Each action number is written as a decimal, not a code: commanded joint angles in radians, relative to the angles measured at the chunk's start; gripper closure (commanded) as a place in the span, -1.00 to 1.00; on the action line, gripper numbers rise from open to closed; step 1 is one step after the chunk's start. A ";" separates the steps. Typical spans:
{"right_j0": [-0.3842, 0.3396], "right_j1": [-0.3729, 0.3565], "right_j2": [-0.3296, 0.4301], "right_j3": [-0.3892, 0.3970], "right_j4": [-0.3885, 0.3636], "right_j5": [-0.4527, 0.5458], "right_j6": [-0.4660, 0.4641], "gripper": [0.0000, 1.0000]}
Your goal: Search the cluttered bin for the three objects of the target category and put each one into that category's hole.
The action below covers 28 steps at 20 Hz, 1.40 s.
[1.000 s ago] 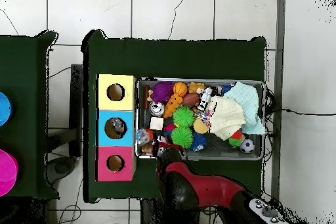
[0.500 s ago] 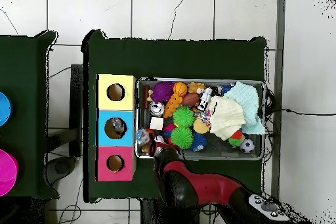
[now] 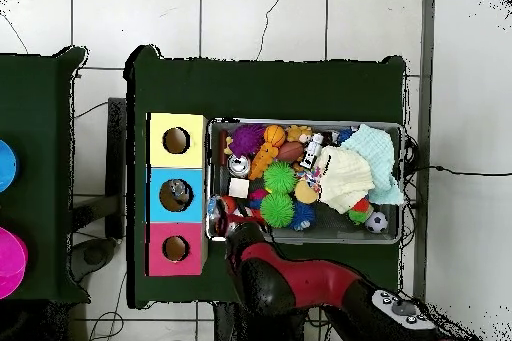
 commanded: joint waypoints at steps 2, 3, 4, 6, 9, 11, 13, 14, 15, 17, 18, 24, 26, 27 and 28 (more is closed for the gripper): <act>0.015 0.064 0.067 -0.058 -0.014 -0.041 0.182 -1.00; 0.013 0.081 0.065 -0.068 -0.023 -0.043 0.176 -1.00; 0.014 0.100 0.061 -0.074 -0.028 -0.048 0.175 -1.00; 0.014 0.120 0.058 -0.084 -0.033 -0.054 0.172 -1.00; 0.003 0.156 0.060 -0.103 -0.048 -0.057 0.165 -1.00; -0.004 0.169 0.067 -0.110 -0.057 -0.057 0.162 -1.00; -0.009 0.186 0.074 -0.118 -0.068 -0.058 0.161 -1.00; -0.007 0.195 0.072 -0.120 -0.070 -0.064 0.163 -1.00; -0.007 0.201 0.071 -0.122 -0.071 -0.065 0.164 -1.00; -0.005 0.221 0.066 -0.131 -0.077 -0.077 0.164 -1.00; -0.006 0.235 0.064 -0.138 -0.082 -0.080 0.163 -1.00; -0.004 0.259 0.049 -0.158 -0.096 -0.097 0.148 -1.00; 0.001 0.262 0.034 -0.166 -0.098 -0.105 0.138 -1.00; 0.002 0.263 0.031 -0.168 -0.100 -0.106 0.136 -1.00; 0.002 0.268 0.029 -0.172 -0.106 -0.108 0.133 -1.00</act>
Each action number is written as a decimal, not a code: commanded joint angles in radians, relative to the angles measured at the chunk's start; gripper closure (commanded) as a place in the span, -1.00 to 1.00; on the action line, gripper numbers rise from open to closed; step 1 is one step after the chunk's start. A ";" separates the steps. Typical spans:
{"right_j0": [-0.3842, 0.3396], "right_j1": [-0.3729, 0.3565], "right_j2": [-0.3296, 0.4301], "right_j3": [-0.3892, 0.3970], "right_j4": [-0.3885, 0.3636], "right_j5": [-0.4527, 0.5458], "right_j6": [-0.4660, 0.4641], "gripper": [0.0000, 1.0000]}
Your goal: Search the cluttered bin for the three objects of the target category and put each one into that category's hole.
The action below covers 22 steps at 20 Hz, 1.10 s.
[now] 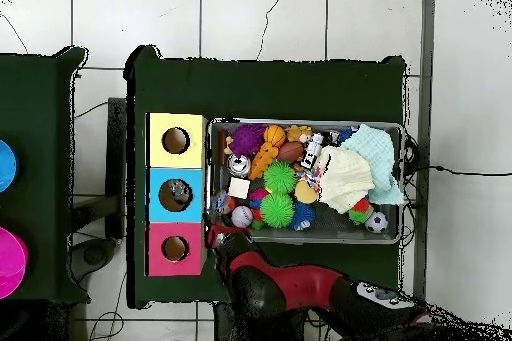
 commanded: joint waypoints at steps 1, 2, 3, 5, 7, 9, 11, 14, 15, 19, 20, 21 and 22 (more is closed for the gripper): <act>0.020 0.080 0.023 -0.161 -0.047 -0.038 0.133 -1.00; 0.020 0.083 0.025 -0.164 -0.052 -0.042 0.133 -1.00; 0.017 0.081 0.030 -0.164 -0.053 -0.038 0.133 -1.00; 0.019 0.072 0.030 -0.163 -0.056 -0.044 0.131 -1.00; 0.020 0.059 0.030 -0.163 -0.058 -0.048 0.129 -1.00; 0.027 0.044 0.019 -0.165 -0.058 -0.065 0.123 -1.00; 0.033 0.022 0.010 -0.163 -0.052 -0.074 0.117 -1.00; 0.042 0.007 -0.008 -0.172 -0.050 -0.076 0.106 -1.00; 0.047 0.000 -0.017 -0.174 -0.044 -0.074 0.103 -1.00; 0.110 -0.048 -0.114 -0.168 0.024 -0.072 0.089 -1.00; 0.134 -0.067 -0.155 -0.167 0.051 -0.057 0.083 -1.00; 0.148 -0.075 -0.179 -0.169 0.060 -0.062 0.080 -1.00; 0.166 -0.084 -0.206 -0.175 0.073 -0.050 0.075 -1.00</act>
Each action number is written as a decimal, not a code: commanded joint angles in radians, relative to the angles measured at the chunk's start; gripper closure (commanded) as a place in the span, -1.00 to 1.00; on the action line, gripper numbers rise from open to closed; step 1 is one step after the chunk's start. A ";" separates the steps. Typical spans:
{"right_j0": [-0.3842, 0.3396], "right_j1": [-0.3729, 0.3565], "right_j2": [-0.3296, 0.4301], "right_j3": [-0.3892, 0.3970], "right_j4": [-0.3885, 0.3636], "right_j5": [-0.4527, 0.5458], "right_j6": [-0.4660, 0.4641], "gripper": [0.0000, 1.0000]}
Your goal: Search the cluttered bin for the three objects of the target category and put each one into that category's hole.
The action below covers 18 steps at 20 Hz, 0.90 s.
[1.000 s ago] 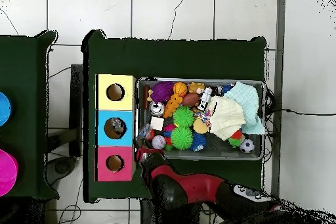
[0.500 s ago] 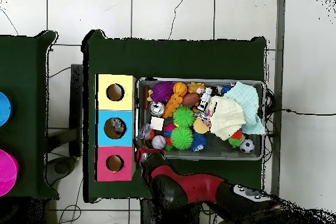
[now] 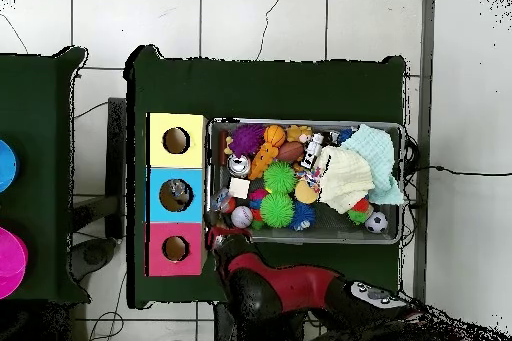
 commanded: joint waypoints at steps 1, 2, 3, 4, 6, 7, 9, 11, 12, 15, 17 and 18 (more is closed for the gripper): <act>0.097 -0.068 -0.142 -0.165 0.085 -0.016 0.077 -1.00; 0.099 -0.068 -0.144 -0.171 0.080 -0.018 0.080 -1.00; 0.100 -0.072 -0.146 -0.172 0.079 -0.014 0.085 -1.00; 0.102 -0.073 -0.148 -0.177 0.076 -0.014 0.089 -1.00; 0.105 -0.079 -0.155 -0.181 0.070 -0.012 0.095 -1.00; 0.107 -0.082 -0.156 -0.181 0.067 -0.014 0.098 -1.00; 0.102 -0.080 -0.150 -0.187 0.053 -0.014 0.103 -1.00; 0.079 -0.074 -0.117 -0.192 0.028 -0.008 0.115 -1.00; 0.070 -0.073 -0.103 -0.192 0.019 -0.003 0.119 -1.00; 0.043 -0.079 -0.059 -0.185 0.005 0.015 0.135 -1.00; 0.035 -0.097 -0.042 -0.176 0.010 0.038 0.136 -1.00; 0.031 -0.104 -0.033 -0.173 0.012 0.048 0.137 -1.00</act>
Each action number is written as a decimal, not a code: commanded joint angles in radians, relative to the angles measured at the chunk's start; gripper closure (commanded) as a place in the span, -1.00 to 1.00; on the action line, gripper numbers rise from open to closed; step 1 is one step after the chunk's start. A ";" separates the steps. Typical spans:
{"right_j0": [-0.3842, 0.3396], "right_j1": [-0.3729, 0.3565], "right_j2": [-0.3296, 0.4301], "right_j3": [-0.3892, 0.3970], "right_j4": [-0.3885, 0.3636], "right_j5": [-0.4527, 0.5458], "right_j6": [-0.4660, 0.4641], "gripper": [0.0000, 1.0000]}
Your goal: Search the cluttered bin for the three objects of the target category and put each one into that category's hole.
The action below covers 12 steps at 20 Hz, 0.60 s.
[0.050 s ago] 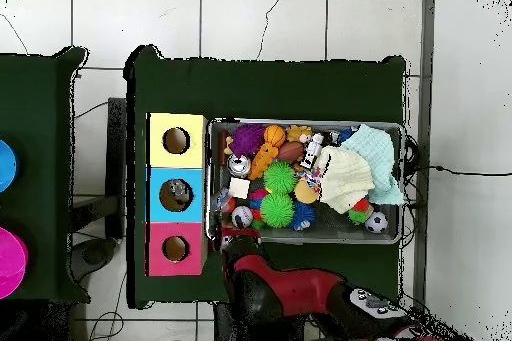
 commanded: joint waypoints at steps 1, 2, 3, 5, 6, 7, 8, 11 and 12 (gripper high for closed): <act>-0.043 -0.036 0.082 -0.160 0.000 0.058 0.137 -1.00; -0.047 -0.040 0.091 -0.159 0.003 0.065 0.139 -1.00; -0.052 -0.041 0.100 -0.157 0.004 0.070 0.140 -1.00; -0.062 -0.043 0.122 -0.152 0.004 0.080 0.145 -1.00; -0.067 -0.045 0.136 -0.148 0.008 0.086 0.151 -1.00; -0.071 -0.049 0.145 -0.144 0.010 0.093 0.152 -1.00; -0.073 -0.054 0.154 -0.139 0.016 0.102 0.155 -1.00; -0.075 -0.051 0.167 -0.137 0.021 0.104 0.156 -1.00; -0.077 -0.047 0.174 -0.140 0.018 0.101 0.156 -1.00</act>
